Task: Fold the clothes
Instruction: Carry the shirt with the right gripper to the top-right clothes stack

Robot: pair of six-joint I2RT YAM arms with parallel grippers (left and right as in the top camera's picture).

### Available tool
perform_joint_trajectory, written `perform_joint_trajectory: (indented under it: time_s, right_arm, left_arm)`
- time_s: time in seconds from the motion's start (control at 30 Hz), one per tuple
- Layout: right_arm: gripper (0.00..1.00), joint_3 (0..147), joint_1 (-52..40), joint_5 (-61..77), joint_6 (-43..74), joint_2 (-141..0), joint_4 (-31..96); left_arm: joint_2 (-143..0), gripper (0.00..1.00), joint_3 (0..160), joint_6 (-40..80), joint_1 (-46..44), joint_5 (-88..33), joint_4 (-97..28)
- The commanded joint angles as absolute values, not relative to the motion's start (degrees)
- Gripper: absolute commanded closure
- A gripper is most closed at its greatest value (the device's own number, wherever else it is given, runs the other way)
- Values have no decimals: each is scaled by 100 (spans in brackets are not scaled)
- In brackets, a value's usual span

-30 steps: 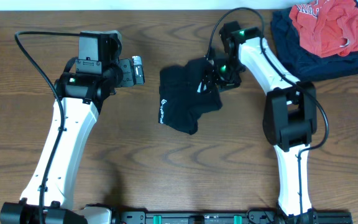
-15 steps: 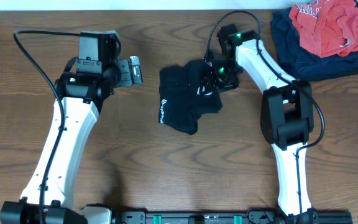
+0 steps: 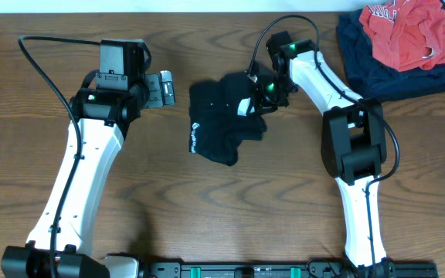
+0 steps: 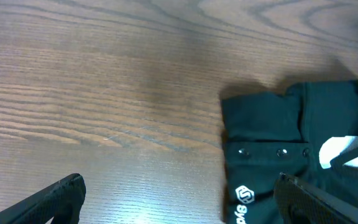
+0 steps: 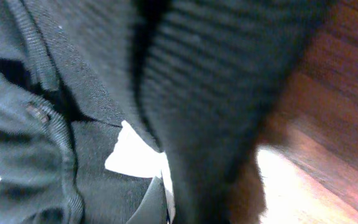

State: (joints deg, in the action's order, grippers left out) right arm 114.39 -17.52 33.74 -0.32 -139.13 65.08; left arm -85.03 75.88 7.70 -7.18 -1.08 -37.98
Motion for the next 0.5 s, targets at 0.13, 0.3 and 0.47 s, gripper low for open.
perform_joint_trajectory:
  time_s: [0.13, 0.3, 0.47]
  right_arm:
    - [99, 12066, -1306, 4521, -93, -13467, 6493]
    - [99, 12451, -1046, 4615, 248, -12890, 6322]
    - [99, 12606, -694, 4609, 1162, -12243, 5492]
  left_arm:
    - [-8565, 2, 7640, 735, -674, -32, -3815]
    - [-8565, 2, 7640, 735, -676, 64, -3809]
    - [-8565, 2, 7636, 735, -676, 119, -3813]
